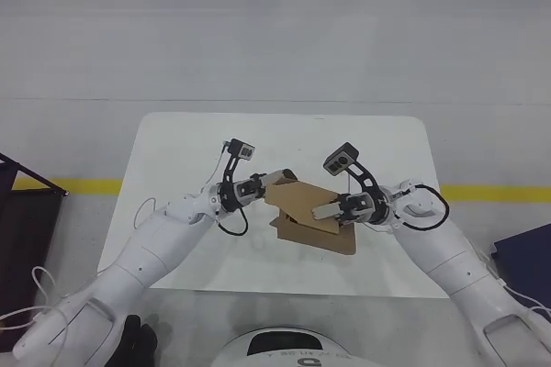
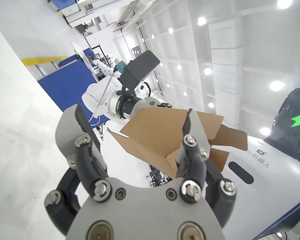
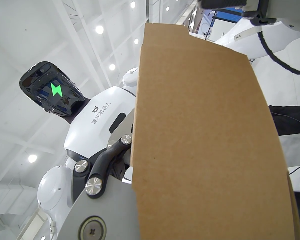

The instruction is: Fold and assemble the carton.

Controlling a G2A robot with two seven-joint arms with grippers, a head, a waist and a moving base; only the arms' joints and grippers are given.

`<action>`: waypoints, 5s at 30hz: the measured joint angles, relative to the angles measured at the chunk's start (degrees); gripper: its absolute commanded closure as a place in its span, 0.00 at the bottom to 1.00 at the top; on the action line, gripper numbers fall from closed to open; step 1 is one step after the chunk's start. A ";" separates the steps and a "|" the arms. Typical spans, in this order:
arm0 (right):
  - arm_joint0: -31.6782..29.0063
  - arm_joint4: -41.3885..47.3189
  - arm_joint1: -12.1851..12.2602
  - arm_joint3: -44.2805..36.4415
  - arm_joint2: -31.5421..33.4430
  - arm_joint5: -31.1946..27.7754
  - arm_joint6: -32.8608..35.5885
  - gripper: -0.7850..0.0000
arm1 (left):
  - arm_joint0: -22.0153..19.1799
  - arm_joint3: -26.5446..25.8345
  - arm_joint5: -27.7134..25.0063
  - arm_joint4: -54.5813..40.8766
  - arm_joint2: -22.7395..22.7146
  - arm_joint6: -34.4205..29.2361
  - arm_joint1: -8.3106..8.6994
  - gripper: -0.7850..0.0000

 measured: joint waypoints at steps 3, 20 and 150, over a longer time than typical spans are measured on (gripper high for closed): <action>-0.01 0.37 0.05 0.41 -0.10 0.00 0.00 1.00 | 0.08 -0.39 -0.06 0.74 -0.32 -1.02 -0.19 0.13; 0.84 2.72 -0.24 3.73 -1.48 0.00 -0.01 1.00 | 2.21 -4.65 -0.89 13.60 -2.54 1.44 -0.38 0.11; 1.12 1.66 -1.20 8.16 2.27 0.01 0.00 1.00 | 15.79 -22.12 -8.28 46.72 -23.11 21.83 6.02 0.57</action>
